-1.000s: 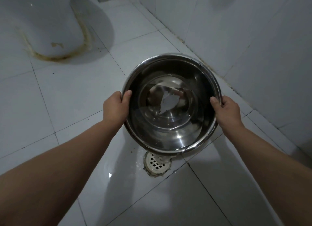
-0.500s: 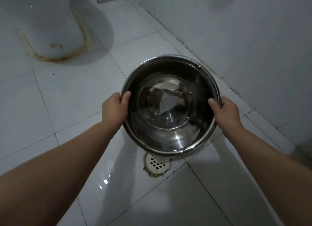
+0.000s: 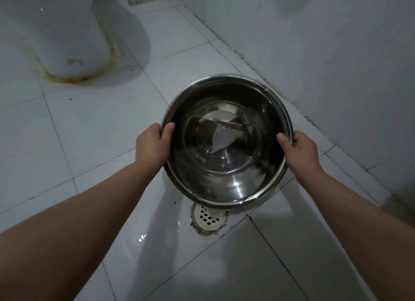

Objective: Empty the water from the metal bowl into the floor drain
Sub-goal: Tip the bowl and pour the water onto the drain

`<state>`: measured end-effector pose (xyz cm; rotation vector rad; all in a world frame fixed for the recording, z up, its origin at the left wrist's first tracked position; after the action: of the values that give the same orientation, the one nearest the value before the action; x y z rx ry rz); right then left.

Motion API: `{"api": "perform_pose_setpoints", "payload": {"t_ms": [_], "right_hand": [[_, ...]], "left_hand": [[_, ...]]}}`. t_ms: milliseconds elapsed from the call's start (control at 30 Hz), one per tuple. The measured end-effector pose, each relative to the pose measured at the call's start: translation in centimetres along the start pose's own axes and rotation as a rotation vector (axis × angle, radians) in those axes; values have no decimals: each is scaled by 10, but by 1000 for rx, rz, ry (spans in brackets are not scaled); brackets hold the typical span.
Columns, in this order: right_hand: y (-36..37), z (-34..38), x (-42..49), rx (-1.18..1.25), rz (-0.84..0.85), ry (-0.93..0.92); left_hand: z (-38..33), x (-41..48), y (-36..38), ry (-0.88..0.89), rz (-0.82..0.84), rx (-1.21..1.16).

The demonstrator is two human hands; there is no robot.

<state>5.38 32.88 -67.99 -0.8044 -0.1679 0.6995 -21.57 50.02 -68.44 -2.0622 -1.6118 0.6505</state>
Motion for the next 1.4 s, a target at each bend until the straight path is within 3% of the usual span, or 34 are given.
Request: {"api": "perform_pose_setpoints", "payload": {"t_ms": [1400], "right_hand": [[-7,5,-5,8,-18,22]], "left_hand": [[-6,-3,-6,38,17,-31]]}}
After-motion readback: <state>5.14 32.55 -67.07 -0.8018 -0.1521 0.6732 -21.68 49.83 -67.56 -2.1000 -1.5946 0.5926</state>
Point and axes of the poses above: each hand's wrist, its own x-axis towards the middle knuckle, its own y-axis out of the palm, z = x × y, the point moved 6 cm from there along x, towards the middle knuckle, and after that the axes turned 8 degrees about -x, right-handed, at the moved point
